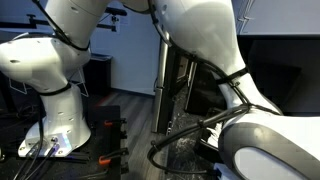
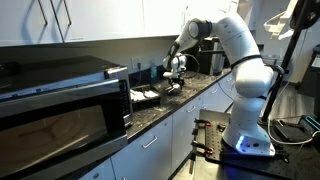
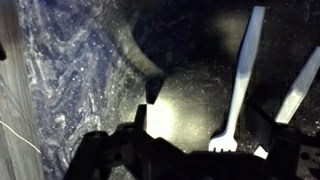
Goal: Pick up the white folk from the countertop and put it on top of the microwave.
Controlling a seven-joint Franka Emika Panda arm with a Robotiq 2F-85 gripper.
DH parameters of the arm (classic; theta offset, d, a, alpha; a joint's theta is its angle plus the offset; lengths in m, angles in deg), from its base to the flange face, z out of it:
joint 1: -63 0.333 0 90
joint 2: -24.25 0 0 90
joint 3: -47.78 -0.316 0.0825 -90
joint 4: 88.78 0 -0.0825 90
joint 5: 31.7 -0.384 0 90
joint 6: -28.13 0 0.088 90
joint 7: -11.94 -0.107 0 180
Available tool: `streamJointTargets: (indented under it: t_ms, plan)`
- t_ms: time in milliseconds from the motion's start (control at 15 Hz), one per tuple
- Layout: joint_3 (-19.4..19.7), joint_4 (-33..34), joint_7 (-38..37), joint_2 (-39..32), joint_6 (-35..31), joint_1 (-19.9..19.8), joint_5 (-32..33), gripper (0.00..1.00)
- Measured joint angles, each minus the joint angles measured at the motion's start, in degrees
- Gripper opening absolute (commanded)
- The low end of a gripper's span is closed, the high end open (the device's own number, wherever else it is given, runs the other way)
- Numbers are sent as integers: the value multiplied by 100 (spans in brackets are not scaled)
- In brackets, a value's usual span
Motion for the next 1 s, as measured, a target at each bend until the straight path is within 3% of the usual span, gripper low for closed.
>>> streamJointTargets:
  t_ms: [67, 267, 800, 1000]
  plan:
    - [0, 30, 0, -26, 18, 0, 0, 80]
    - [-1, 101, 1, -89, 51, 1, 0, 65]
    - [-8, 251, 6, -99, 63, 12, 0, 2]
    - [-7, 250, 9, -99, 64, 39, 0, 0]
